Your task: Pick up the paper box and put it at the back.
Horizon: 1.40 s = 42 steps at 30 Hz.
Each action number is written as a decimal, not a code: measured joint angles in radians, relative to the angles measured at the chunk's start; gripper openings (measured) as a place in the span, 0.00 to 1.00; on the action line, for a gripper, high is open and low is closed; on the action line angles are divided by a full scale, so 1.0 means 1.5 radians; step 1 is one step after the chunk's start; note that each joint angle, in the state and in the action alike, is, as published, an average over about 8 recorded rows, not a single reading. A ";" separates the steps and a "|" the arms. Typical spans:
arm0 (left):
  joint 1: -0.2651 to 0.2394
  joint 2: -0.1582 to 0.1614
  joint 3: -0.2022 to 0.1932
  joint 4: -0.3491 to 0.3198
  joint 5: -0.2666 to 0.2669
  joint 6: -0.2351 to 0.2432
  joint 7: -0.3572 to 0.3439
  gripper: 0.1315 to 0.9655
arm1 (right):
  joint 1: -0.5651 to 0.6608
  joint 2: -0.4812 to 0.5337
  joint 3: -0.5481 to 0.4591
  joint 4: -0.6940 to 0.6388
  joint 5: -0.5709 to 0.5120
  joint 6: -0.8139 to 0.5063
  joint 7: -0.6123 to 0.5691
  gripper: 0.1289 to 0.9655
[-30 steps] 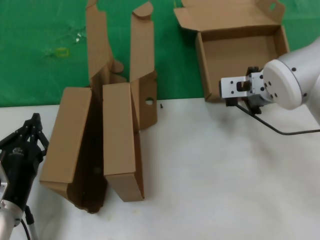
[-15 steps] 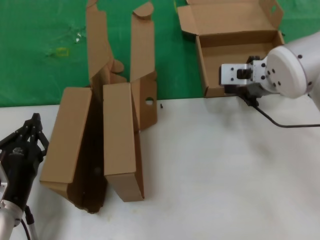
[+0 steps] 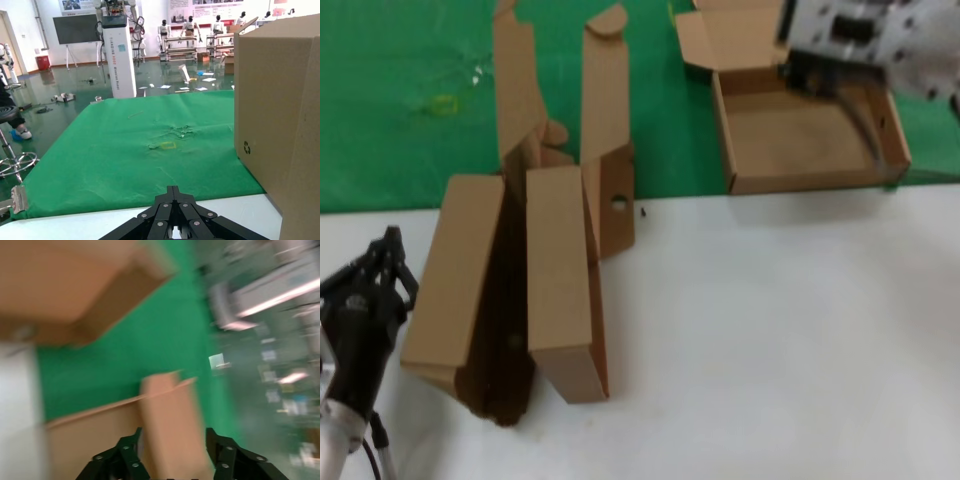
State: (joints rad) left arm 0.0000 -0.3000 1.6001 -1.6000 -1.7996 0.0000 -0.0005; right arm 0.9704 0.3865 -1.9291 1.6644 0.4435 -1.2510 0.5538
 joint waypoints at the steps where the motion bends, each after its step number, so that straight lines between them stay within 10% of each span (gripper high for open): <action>1: 0.000 0.000 0.000 0.000 0.000 0.000 0.000 0.01 | -0.005 0.001 0.018 0.022 0.003 0.009 0.008 0.29; 9: 0.000 0.000 0.000 0.000 0.000 0.000 0.000 0.01 | -0.052 -0.006 0.141 0.132 0.037 0.095 0.049 0.51; 21: 0.000 0.000 0.000 0.000 0.000 0.000 0.000 0.04 | -0.123 -0.012 0.150 0.111 0.141 0.183 -0.003 0.82; 42: 0.000 0.000 0.000 0.000 0.000 0.000 0.000 0.31 | -0.291 -0.026 0.172 0.062 0.385 0.391 -0.120 1.00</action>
State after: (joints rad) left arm 0.0000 -0.3000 1.6000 -1.6000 -1.7998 0.0000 0.0001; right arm 0.5342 0.3470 -1.6712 1.7576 1.0213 -0.6644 0.3736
